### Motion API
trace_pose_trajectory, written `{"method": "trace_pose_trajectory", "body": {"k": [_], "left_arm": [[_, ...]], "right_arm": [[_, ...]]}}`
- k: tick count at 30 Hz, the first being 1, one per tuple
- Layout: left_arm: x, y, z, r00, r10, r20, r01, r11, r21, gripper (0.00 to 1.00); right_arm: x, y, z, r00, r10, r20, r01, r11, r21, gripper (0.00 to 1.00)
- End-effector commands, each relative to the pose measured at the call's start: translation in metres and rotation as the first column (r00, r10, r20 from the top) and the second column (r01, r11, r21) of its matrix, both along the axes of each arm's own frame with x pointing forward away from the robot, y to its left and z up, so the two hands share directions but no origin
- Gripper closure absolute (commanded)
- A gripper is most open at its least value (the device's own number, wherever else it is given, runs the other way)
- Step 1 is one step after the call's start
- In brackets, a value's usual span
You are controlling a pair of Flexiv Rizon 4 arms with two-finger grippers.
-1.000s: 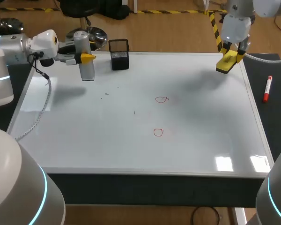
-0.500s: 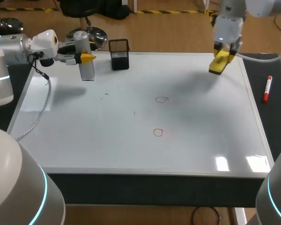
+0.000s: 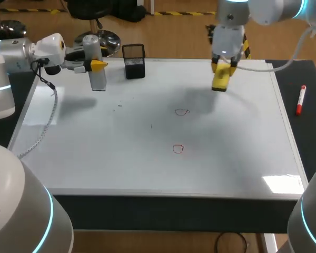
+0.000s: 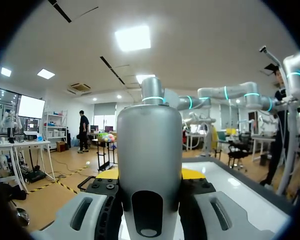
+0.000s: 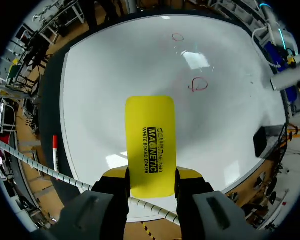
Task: Pick up the inspection probe, press it on each red-marked spot on the whiteboard one by one, put down the probe, pick up the eraser, and wipe off all the red marks.
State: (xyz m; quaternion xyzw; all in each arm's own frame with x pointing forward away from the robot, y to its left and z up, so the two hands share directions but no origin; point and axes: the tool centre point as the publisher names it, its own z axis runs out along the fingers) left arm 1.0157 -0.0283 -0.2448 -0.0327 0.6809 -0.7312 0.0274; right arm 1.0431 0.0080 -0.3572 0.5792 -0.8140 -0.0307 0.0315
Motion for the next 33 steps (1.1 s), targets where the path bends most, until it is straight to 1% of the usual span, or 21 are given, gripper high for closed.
{"method": "trace_pose_trajectory", "body": {"k": [1,5,6,12,13,15,16,20,22,33], "left_arm": [[-0.002,-0.001,0.002,1.0,0.005,0.001,-0.005,1.0,0.002,1.0],[-0.002,-0.001,0.002,1.0,0.005,0.001,-0.005,1.0,0.002,1.0],[-0.002,-0.001,0.002,1.0,0.005,0.001,-0.005,1.0,0.002,1.0],[-0.002,-0.001,0.002,1.0,0.005,0.001,-0.005,1.0,0.002,1.0],[-0.002,-0.001,0.002,1.0,0.005,0.001,-0.005,1.0,0.002,1.0],[-0.002,-0.001,0.002,1.0,0.005,0.001,-0.005,1.0,0.002,1.0],[-0.002,-0.001,0.002,1.0,0.005,0.001,-0.005,1.0,0.002,1.0],[-0.002,-0.001,0.002,1.0,0.005,0.001,-0.005,1.0,0.002,1.0],[-0.002,-0.001,0.002,1.0,0.005,0.001,-0.005,1.0,0.002,1.0],[-0.002,-0.001,0.002,1.0,0.005,0.001,-0.005,1.0,0.002,1.0]], "right_arm": [[-0.019,0.017,0.011,0.998,0.047,0.031,-0.047,0.999,0.01,1.0],[-0.035,0.04,0.016,0.992,0.119,0.039,-0.12,0.993,0.012,1.0],[-0.039,0.045,0.015,0.99,0.138,0.035,-0.138,0.99,0.008,1.0],[-0.067,0.07,0.01,0.981,0.194,0.012,-0.194,0.98,0.045,1.0],[-0.07,0.073,0.009,0.979,0.201,0.007,-0.202,0.978,0.057,1.0],[-0.077,0.079,0.007,0.975,0.222,-0.002,-0.222,0.974,0.047,1.0],[-0.079,0.081,0.006,0.973,0.232,-0.009,-0.231,0.971,0.057,1.0],[-0.082,0.087,0.006,0.969,0.247,-0.017,-0.246,0.968,0.058,1.0],[-0.076,0.085,0.007,0.969,0.245,-0.014,-0.244,0.969,0.048,1.0],[-0.076,0.085,0.007,0.969,0.245,-0.014,-0.244,0.969,0.048,1.0]]}}
